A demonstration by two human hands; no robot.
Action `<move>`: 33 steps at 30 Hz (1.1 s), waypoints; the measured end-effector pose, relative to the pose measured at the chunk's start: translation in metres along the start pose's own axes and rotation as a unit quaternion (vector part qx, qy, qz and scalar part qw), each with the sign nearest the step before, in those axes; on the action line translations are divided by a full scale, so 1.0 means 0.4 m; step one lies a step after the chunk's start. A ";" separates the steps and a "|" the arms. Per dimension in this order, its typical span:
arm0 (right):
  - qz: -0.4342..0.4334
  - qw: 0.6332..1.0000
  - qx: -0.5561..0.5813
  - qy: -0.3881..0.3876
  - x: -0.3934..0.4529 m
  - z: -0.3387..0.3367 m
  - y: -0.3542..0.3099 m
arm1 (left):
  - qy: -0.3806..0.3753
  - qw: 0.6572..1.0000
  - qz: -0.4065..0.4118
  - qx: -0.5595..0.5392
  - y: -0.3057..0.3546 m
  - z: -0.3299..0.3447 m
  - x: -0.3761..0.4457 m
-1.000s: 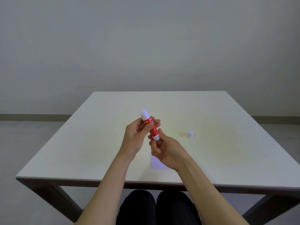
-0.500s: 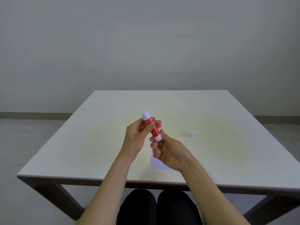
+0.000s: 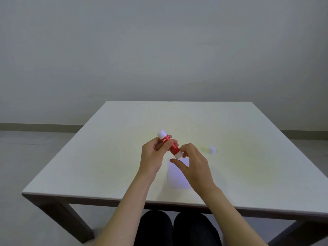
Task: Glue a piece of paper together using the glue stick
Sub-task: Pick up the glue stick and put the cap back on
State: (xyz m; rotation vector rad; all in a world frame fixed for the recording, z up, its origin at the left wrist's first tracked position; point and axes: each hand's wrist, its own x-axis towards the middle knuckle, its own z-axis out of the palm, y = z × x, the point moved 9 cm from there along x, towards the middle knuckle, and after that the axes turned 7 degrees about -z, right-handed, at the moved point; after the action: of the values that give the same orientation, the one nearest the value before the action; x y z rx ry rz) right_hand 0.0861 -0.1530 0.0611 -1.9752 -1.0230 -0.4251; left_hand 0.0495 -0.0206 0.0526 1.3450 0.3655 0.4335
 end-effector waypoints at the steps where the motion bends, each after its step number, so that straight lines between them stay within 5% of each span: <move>1: 0.016 1.000 0.008 -0.014 0.002 -0.003 0.022 | 0.008 1.000 -0.005 0.005 -0.001 -0.006 0.001; 5: 0.094 0.971 -0.218 -0.011 0.014 -0.083 0.165 | 0.032 0.994 -0.003 0.107 0.007 -0.045 0.011; 9: 0.185 0.910 -0.327 -0.177 -0.021 -0.072 0.308 | 0.053 0.970 0.000 0.237 0.020 -0.076 0.029; 11: 0.189 0.916 -0.286 -0.208 -0.035 -0.050 0.326 | 0.061 0.953 0.016 0.295 0.032 -0.078 0.033; 17: 0.182 0.959 -0.187 -0.108 -0.002 -0.065 0.271 | 0.052 0.947 0.031 0.315 0.054 -0.058 0.017; 19: 0.211 0.976 -0.002 -0.063 0.013 -0.061 0.234 | 0.052 0.951 0.027 0.302 0.051 -0.059 0.012; 21: 0.221 0.950 0.217 -0.030 0.036 -0.051 0.170 | 0.051 0.953 0.025 0.297 0.052 -0.058 0.007; 23: 0.183 0.934 0.307 -0.026 0.063 -0.046 0.105 | 0.039 0.954 0.025 0.296 0.054 -0.050 0.006; 33: 0.100 0.960 0.259 -0.045 0.076 -0.055 0.027 | -0.032 0.930 0.040 0.363 0.071 -0.012 -0.009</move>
State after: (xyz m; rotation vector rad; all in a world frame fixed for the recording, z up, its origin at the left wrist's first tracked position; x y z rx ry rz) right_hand 0.1147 -0.1587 0.0868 -1.6068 -0.8698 0.0478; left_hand 0.0414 -0.0138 0.0797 2.0985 0.4393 0.3283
